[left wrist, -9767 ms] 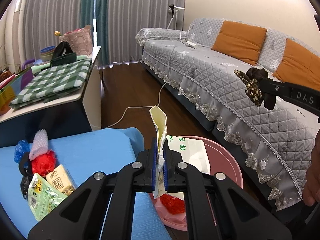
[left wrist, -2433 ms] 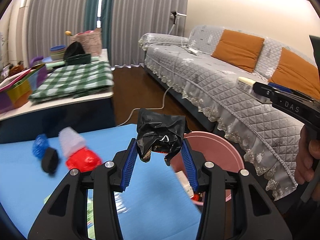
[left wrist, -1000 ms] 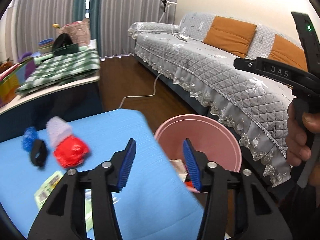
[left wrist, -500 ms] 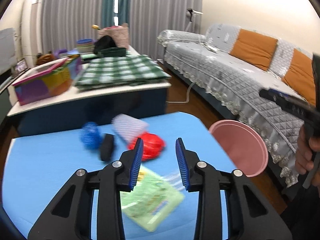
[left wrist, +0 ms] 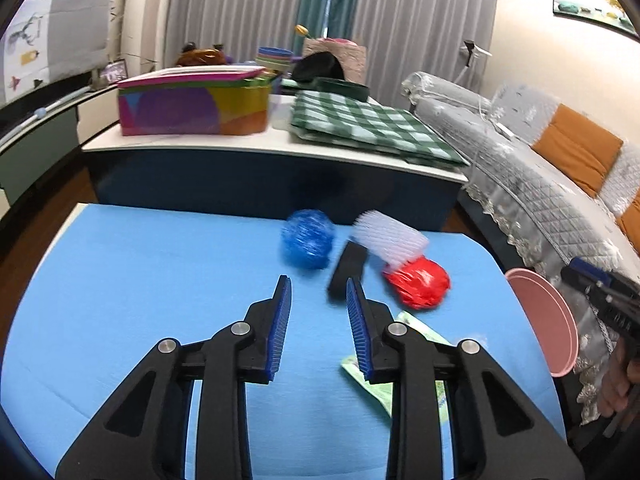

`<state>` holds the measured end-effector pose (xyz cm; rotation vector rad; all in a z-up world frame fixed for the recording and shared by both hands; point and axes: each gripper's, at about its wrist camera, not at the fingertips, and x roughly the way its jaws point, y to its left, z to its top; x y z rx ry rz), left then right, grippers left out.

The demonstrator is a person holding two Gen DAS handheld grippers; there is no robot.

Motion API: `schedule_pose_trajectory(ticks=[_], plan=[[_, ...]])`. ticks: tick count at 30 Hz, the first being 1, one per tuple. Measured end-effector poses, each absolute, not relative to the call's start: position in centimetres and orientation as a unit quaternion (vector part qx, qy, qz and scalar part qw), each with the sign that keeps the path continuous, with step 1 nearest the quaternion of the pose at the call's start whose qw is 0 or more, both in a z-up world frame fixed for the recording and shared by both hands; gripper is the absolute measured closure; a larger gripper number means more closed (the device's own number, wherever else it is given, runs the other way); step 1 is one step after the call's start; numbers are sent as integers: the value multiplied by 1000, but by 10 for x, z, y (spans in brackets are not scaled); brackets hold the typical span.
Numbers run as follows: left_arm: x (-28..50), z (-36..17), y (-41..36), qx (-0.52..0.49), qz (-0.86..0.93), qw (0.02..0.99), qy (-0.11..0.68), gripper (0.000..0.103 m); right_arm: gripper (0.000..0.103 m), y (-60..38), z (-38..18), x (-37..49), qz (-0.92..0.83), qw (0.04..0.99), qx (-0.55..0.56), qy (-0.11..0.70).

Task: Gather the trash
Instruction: 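Move both open tools back over the trash on the bed, then grasp the black elastic band with the left tool while the right tool grasps the red plastic bag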

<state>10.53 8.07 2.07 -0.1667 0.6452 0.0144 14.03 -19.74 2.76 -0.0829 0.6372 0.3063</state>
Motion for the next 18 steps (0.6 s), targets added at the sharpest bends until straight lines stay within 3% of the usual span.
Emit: schedule_pose_trajectory(ticks=[10,18], plan=[[115,9,90,-87,9,943,321,74,62,-154,5,172,176,926,-43,330],[136,-5,78,-80,-7,942,327,75,34,-138,-18,195,187,919,-42,345]])
